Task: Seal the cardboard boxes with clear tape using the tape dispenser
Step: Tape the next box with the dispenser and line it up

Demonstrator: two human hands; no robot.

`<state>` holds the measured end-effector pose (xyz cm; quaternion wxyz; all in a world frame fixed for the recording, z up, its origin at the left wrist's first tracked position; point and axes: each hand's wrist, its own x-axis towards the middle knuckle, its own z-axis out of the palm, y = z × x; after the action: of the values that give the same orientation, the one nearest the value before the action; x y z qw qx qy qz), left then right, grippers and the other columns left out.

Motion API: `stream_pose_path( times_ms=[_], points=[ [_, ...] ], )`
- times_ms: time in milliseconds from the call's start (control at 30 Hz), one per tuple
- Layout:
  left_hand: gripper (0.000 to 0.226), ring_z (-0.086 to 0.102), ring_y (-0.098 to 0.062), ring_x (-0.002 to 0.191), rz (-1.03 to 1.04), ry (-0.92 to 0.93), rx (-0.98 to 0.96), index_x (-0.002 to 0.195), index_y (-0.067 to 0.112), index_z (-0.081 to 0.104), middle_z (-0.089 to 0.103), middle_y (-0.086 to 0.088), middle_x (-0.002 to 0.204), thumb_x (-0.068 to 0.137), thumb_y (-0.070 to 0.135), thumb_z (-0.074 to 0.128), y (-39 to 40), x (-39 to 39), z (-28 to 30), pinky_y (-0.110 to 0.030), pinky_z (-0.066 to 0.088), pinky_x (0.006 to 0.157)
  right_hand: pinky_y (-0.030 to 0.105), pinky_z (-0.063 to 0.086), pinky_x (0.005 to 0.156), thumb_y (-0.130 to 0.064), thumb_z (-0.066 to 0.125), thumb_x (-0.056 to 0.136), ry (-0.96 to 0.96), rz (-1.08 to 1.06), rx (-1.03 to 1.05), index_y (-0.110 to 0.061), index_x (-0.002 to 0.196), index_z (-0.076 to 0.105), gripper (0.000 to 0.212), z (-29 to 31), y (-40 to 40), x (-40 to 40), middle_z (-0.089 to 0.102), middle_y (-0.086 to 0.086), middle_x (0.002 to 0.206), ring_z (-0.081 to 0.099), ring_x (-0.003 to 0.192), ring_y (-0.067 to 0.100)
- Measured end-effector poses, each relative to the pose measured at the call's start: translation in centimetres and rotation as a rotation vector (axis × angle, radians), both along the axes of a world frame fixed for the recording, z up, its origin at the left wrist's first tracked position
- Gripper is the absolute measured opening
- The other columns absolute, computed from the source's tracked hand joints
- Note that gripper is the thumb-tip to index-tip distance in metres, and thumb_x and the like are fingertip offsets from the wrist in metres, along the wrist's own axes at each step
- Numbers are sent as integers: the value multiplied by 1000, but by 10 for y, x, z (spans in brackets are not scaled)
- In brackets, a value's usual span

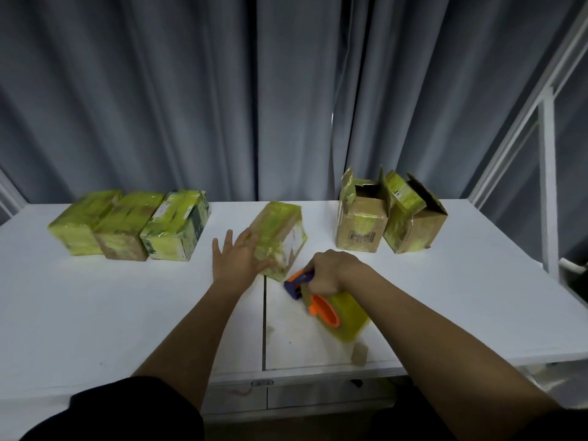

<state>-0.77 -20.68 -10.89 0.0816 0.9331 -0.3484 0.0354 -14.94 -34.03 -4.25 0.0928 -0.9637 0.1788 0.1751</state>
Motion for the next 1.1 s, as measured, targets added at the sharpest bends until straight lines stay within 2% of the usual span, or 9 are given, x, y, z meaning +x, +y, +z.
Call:
stream_pose_path(
  times_ms=[133, 333, 467, 567, 700, 800, 900, 1033, 1100],
  points=[
    [75, 4, -29, 147, -47, -22, 44, 150, 28, 20, 15, 6, 159, 89, 65, 41, -4, -1, -1, -52, 3, 115, 27, 36, 68, -34, 58, 81, -118, 155, -147, -40, 127, 55, 46, 3, -5, -9, 63, 0, 107, 56, 91, 23],
    [76, 7, -28, 147, -18, -29, 14, 150, 29, 18, 15, 4, 159, 88, 68, 38, -7, 6, -7, -51, 2, 116, 30, 43, 76, -35, 59, 84, -250, 226, -197, -37, 142, 32, 64, -2, -29, -49, 51, 2, 118, 57, 99, 27],
    [76, 20, -26, 144, -17, -13, -64, 148, 25, 26, 27, 1, 155, 86, 65, 47, -10, 5, -9, -51, 6, 116, 30, 46, 72, -35, 67, 78, -402, 229, -126, -30, 135, 34, 66, 2, -52, -71, 51, -2, 118, 56, 96, 22],
    [73, 38, -28, 133, -51, -31, -129, 143, 22, 36, 39, -4, 147, 84, 60, 56, -11, -1, -8, -50, 17, 114, 26, 38, 68, -55, 73, 73, -435, 230, -132, -27, 139, 37, 80, -11, -63, -80, 47, -1, 119, 54, 96, 20],
    [75, 42, -32, 119, -21, 25, -191, 140, 17, 39, 41, -11, 138, 80, 53, 67, -12, -13, -4, -41, 40, 98, 30, 37, 68, -62, 68, 75, -379, 280, -289, -23, 138, 43, 78, -34, -68, -80, 48, 9, 113, 53, 89, 27],
    [74, 43, -31, 116, 39, -10, -192, 135, 14, 43, 40, -12, 135, 78, 53, 70, -10, -25, -3, -39, 43, 93, 32, 46, 60, -63, 77, 63, -398, 355, -384, -22, 124, 52, 77, -56, -71, -83, 54, 10, 96, 57, 73, 25],
    [69, 50, -34, 106, 59, -81, -192, 124, 9, 52, 48, -17, 127, 74, 50, 74, -8, -38, -2, -39, 46, 85, 28, 43, 54, -64, 82, 55, -466, 381, -423, -26, 114, 53, 76, -76, -68, -82, 54, 6, 86, 53, 61, 19],
    [68, 58, -39, 79, 20, -128, -162, 104, 3, 62, 59, -23, 104, 58, 48, 86, -2, -50, -6, -39, 51, 64, 27, 38, 52, -58, 80, 64, -522, 350, -337, -28, 116, 49, 67, -87, -62, -89, 53, 6, 88, 51, 58, 18],
    [71, 58, -41, 75, -9, -122, -187, 105, 2, 63, 59, -25, 102, 58, 51, 84, 2, -54, -9, -40, 51, 60, 28, 38, 55, -60, 66, 78, -491, 337, -258, -29, 121, 49, 56, -89, -60, -92, 50, 7, 93, 52, 63, 21]
  ],
)
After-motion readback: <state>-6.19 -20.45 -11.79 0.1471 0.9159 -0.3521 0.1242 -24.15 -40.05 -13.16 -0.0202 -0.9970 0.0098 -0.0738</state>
